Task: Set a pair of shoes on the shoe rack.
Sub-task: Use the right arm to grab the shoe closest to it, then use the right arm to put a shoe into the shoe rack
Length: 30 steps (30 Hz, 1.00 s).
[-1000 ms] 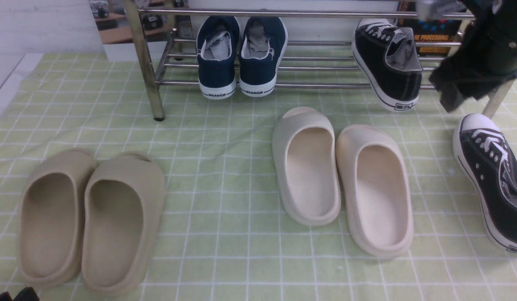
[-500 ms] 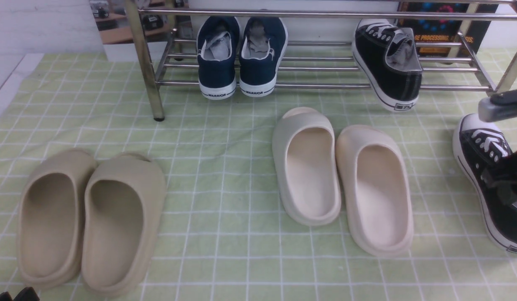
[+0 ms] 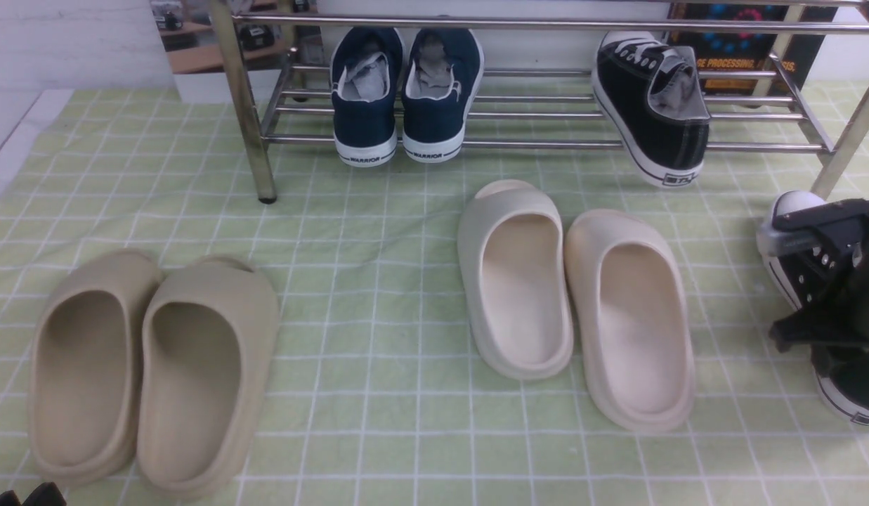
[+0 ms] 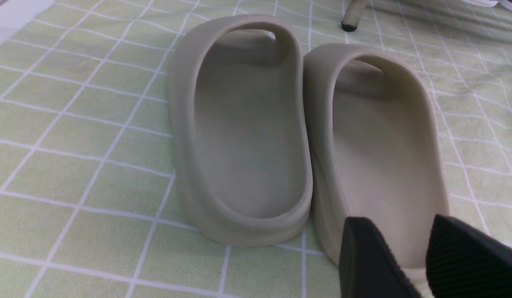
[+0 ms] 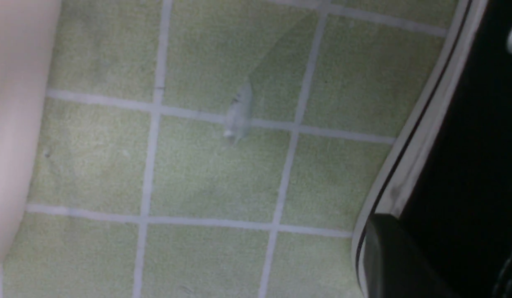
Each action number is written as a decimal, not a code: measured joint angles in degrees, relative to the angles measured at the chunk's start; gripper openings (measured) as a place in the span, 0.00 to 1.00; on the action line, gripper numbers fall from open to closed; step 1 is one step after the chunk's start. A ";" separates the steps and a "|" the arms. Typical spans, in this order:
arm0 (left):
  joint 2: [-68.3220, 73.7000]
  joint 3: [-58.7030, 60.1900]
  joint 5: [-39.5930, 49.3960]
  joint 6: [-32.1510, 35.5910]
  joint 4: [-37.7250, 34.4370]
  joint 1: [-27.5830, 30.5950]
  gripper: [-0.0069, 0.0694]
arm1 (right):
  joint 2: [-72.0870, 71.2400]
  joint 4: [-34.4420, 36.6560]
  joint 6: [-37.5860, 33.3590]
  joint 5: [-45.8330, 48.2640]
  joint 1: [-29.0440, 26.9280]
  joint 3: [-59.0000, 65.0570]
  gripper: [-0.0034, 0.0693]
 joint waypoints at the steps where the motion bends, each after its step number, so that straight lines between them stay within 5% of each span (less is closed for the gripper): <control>1: 0.00 0.00 0.00 0.00 0.00 0.00 0.40 | -0.18 0.20 0.00 0.00 0.00 0.00 0.16; 3: 0.00 0.00 0.00 0.00 0.00 0.00 0.40 | -1.28 0.52 0.12 0.89 0.00 0.05 0.09; 15: 0.00 0.00 0.00 0.00 0.00 0.00 0.40 | -13.23 5.55 -5.61 12.76 1.94 -8.96 0.10; 30: 0.00 0.00 0.00 0.00 -0.10 0.00 0.40 | 4.30 1.00 -7.42 16.42 2.22 -31.23 0.10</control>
